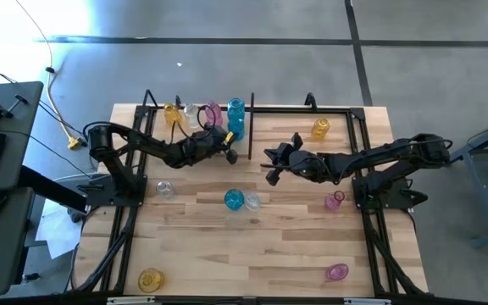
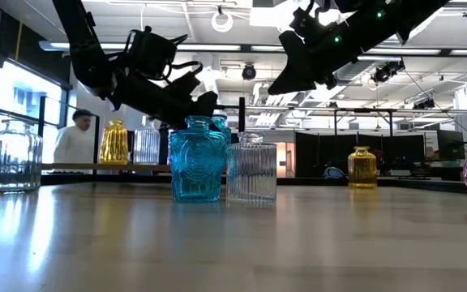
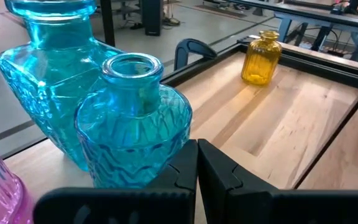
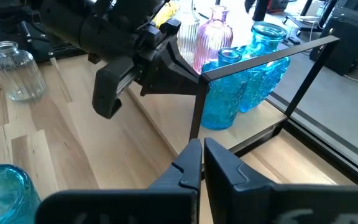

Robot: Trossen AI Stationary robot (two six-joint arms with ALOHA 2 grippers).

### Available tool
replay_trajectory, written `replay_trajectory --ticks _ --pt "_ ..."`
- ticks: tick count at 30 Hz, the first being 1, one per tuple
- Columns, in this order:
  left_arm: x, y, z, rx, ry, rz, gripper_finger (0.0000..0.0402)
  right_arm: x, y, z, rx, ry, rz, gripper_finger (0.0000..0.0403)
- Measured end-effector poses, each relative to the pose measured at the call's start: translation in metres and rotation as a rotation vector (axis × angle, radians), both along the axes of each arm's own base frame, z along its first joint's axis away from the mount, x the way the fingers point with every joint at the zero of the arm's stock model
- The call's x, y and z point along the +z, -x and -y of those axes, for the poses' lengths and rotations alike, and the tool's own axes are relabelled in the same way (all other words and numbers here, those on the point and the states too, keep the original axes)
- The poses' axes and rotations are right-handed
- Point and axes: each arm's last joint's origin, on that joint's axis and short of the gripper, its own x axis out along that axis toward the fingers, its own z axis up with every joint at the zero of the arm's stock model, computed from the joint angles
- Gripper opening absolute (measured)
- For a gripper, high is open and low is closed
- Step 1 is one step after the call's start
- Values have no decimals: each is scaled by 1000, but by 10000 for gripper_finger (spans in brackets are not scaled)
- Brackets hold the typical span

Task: Sort vases onto shelf
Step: Put the right blue flower vase aligned with the other blue flower vase on the shelf, then put the top purple flower vase aligned with the other purple flower vase on the shelf

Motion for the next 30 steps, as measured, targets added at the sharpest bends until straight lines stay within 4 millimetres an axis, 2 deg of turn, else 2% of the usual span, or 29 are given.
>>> replay_trajectory --ticks 22,30 --pt "0 1 -4 18 -9 -7 0 0 0 0 0 -1 1 0" --pt "11 -1 16 -74 -3 0 0 -1 0 -1 16 -9 -4 0"
